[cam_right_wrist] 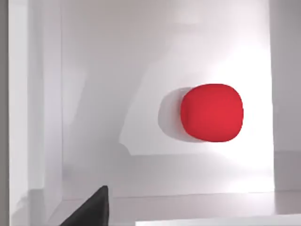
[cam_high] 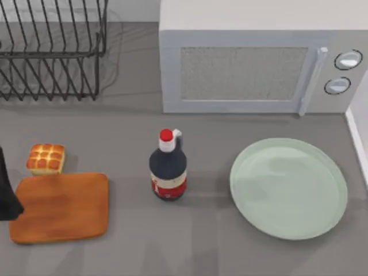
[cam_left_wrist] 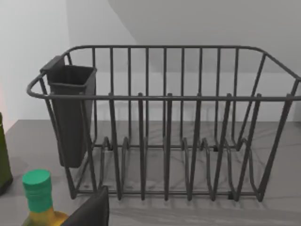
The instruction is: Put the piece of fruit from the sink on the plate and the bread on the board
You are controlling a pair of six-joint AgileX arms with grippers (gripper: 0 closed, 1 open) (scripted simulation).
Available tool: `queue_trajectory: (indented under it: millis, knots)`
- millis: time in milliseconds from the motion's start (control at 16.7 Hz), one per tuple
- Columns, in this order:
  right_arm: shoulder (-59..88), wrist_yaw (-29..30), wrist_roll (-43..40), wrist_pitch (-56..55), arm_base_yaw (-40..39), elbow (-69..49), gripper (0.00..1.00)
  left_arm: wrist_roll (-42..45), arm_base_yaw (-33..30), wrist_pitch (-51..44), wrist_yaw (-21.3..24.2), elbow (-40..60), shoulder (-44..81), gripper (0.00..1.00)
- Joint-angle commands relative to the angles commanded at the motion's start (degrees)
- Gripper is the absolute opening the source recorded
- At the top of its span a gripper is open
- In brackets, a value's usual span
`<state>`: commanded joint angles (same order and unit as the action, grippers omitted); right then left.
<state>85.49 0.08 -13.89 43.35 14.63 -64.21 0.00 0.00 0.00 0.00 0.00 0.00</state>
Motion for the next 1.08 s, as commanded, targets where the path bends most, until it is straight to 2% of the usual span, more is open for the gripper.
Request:
queue_trajectory:
  millis: [240, 480, 1080]
  knots:
    - [19.6, 0.0, -3.0, 9.3, 3.1, -13.7, 1.00, 0.0, 0.0, 0.0, 0.0, 0.0, 0.0, 1.00]
    - [30.9, 0.0, -4.7, 14.8, 5.0, -22.0, 1.00, 0.0, 0.0, 0.0, 0.0, 0.0, 0.0, 1.00]
    - [34.4, 0.1, -5.0, 13.6, 5.1, -22.3, 1.00, 0.0, 0.0, 0.0, 0.0, 0.0, 0.0, 1.00]
